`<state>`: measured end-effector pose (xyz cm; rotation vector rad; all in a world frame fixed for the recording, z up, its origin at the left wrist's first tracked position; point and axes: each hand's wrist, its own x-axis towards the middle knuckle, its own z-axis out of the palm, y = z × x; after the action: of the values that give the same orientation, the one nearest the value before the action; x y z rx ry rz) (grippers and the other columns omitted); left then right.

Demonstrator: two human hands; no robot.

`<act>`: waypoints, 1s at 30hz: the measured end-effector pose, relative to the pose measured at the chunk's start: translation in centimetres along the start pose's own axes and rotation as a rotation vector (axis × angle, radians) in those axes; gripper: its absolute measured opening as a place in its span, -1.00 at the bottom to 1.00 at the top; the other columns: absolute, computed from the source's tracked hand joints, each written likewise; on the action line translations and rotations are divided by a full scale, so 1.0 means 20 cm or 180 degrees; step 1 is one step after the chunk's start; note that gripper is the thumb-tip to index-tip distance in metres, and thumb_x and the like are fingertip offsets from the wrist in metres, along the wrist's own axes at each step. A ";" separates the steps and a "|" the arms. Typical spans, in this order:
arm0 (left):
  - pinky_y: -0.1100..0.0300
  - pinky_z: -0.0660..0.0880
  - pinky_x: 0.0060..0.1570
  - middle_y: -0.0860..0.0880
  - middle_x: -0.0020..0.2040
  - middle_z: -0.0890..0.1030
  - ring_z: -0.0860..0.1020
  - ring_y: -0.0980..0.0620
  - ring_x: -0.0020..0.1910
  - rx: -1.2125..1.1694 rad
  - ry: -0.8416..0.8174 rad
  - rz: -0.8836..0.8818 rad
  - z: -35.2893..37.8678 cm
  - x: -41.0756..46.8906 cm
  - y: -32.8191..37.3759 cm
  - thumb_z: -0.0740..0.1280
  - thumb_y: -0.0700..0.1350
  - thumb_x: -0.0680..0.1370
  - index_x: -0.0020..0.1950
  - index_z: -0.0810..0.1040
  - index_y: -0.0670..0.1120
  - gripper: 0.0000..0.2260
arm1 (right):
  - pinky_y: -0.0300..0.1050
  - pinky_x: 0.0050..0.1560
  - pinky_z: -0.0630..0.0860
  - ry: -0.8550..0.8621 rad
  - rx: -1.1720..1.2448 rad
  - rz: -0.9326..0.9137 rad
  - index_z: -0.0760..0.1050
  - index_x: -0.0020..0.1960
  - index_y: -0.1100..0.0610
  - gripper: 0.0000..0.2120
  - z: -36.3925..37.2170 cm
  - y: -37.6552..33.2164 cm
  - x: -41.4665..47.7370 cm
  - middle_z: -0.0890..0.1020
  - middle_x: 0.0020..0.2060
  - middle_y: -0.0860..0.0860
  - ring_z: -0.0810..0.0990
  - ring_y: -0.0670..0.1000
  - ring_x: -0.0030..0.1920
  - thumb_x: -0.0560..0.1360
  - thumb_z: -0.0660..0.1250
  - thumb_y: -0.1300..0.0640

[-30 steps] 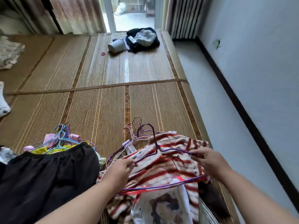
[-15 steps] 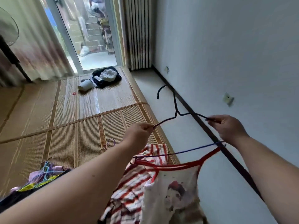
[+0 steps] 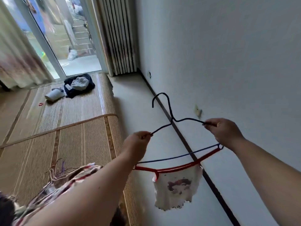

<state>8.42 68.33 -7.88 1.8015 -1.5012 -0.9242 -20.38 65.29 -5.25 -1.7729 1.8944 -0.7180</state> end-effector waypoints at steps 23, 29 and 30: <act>0.18 0.47 -0.13 0.06 -0.14 0.63 0.55 0.07 -0.16 -0.0670 0.1015 -0.0963 -0.42 0.97 -0.37 0.26 -0.02 0.59 0.05 0.63 0.03 -0.83 | -0.09 0.05 0.42 -0.0831 -0.0530 -0.1402 0.61 0.12 0.09 -0.79 0.85 -0.80 1.53 0.64 0.07 0.09 0.55 0.13 0.11 0.56 0.25 0.13; 0.15 0.42 -0.36 -0.03 -0.20 0.62 0.45 0.10 -0.39 -0.0855 0.1323 -0.1390 -0.77 1.21 -0.69 0.24 -0.02 0.59 -0.12 0.57 0.12 -0.84 | -0.02 0.08 0.48 -0.1097 -0.0589 -0.1787 0.62 0.10 0.12 -0.80 1.38 -1.23 1.81 0.66 0.03 0.11 0.57 0.15 0.08 0.54 0.28 0.13; 0.09 0.46 -0.31 -0.06 -0.15 0.64 0.47 0.05 -0.33 -0.0837 0.1375 -0.1415 -0.83 1.23 -0.73 0.23 -0.02 0.60 -0.13 0.56 0.13 -0.84 | -0.05 0.07 0.47 -0.1117 -0.0591 -0.1841 0.62 0.10 0.11 -0.80 1.45 -1.29 1.83 0.65 0.03 0.10 0.57 0.14 0.07 0.54 0.29 0.13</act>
<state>32.94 46.90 -13.52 2.0066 -0.6943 -0.8149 15.12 25.67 -9.75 -2.4165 1.2547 -0.3771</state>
